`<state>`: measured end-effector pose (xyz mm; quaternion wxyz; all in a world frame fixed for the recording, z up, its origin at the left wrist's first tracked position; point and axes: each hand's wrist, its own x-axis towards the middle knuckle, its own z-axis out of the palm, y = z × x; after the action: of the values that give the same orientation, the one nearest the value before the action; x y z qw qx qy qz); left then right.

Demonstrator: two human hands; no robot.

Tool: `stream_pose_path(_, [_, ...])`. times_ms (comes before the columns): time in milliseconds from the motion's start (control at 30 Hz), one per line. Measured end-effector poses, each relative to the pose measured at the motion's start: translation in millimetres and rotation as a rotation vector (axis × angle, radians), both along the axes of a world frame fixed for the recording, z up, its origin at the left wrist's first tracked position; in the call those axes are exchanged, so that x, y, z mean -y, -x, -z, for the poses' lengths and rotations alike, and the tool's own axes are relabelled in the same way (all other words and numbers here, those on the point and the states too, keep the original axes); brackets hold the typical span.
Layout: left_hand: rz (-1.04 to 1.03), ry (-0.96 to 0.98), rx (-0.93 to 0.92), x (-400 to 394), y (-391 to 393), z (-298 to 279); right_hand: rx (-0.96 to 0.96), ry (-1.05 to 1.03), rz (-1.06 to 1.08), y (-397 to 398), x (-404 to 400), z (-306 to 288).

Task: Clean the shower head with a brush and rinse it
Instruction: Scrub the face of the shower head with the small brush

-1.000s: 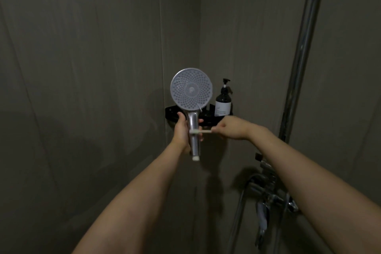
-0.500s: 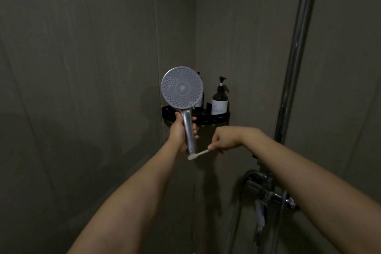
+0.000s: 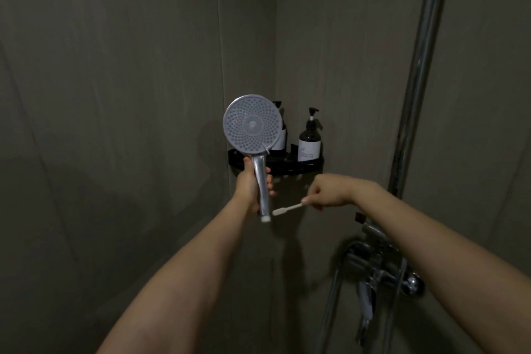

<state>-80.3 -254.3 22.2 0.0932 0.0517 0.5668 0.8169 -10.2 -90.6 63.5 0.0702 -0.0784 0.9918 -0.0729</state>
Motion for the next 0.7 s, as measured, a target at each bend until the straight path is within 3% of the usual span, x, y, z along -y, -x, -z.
stream_pose_path(100, [-0.007,-0.027,0.002,-3.5,0.5,3.0,-0.011,-0.002,-0.028,2.0,15.9,10.7])
stream_pose_path(200, [-0.011,-0.007,0.028,1.5,4.4,8.3,-0.054,-0.134,0.055,2.3,-3.8,6.0])
stream_pose_path(367, [-0.008,-0.031,0.045,0.7,9.6,19.3,-0.011,-0.001,-0.016,-1.4,12.6,13.3])
stream_pose_path(533, [0.002,-0.012,0.073,1.8,11.3,26.2,-0.012,-0.190,0.114,-2.7,-9.8,12.2])
stream_pose_path(600, [-0.005,0.003,0.083,2.8,14.6,27.3,-0.060,0.027,0.132,-2.2,-14.1,6.6])
stream_pose_path(700, [-0.003,0.010,0.100,-6.0,12.6,31.3,-0.280,0.387,0.121,5.5,5.0,-0.9])
